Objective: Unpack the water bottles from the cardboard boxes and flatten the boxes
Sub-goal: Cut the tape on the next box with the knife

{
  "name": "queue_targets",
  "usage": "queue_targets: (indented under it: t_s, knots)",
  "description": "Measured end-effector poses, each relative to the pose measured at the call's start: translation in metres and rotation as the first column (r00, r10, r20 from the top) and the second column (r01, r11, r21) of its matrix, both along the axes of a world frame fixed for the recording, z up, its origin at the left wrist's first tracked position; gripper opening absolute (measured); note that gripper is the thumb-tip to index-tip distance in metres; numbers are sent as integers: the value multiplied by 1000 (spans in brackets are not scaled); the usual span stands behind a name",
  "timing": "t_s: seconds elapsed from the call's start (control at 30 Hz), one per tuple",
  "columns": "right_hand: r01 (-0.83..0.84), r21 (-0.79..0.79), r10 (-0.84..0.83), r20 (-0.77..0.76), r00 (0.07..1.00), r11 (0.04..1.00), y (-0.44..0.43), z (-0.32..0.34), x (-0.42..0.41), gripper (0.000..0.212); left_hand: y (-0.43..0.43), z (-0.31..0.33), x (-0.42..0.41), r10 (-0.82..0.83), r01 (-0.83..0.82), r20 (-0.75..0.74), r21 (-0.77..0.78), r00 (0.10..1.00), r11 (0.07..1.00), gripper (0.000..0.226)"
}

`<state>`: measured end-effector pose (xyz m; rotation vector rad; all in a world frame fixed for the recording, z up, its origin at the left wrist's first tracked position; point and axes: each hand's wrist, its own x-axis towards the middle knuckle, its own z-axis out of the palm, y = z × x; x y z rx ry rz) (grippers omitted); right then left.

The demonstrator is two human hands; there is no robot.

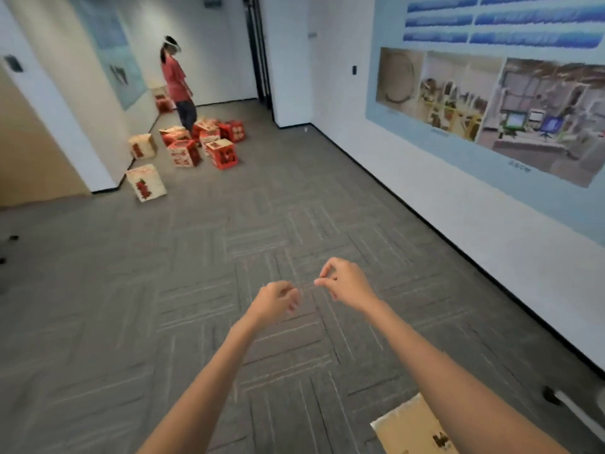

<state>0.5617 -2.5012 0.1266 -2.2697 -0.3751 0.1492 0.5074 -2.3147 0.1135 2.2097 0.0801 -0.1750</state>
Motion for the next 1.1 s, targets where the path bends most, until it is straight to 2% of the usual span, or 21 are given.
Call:
queue_targets:
  t_s: [0.17, 0.37, 0.47, 0.63, 0.8, 0.9, 1.1]
  knots:
    - [-274, -9, 274, 52, 960, 962, 134, 23, -30, 22, 113, 20, -76, 251, -251, 49, -8, 967, 968, 29]
    - [-525, -56, 528, 67, 847, 849, 296, 35, -91, 25, 246, 29, -188, 527, -526, 50, -37, 848, 850, 32]
    - [-644, -64, 647, 68, 759, 762, 386, 36, -136, 28, 316, 31, -251, 642, -639, 42, -71, 765, 766, 27]
    - [-831, -53, 833, 39, 552, 553, 559, 36, -241, 26, 451, 31, -373, 796, -794, 21, -72, 604, 604, 28]
    - [-912, 14, 912, 1, 410, 410, 714, 43, -348, 23, 581, 41, -486, 898, -898, 34, -25, 439, 440, 33]
    - [-945, 31, 946, -16, 325, 325, 791, 55, -398, 13, 644, 51, -542, 938, -939, 55, -16, 343, 344, 33]
    - [-972, -8, 972, 32, 235, 235, 930, 67, -467, 8, 747, 56, -615, 982, -984, 58, -12, 179, 180, 44]
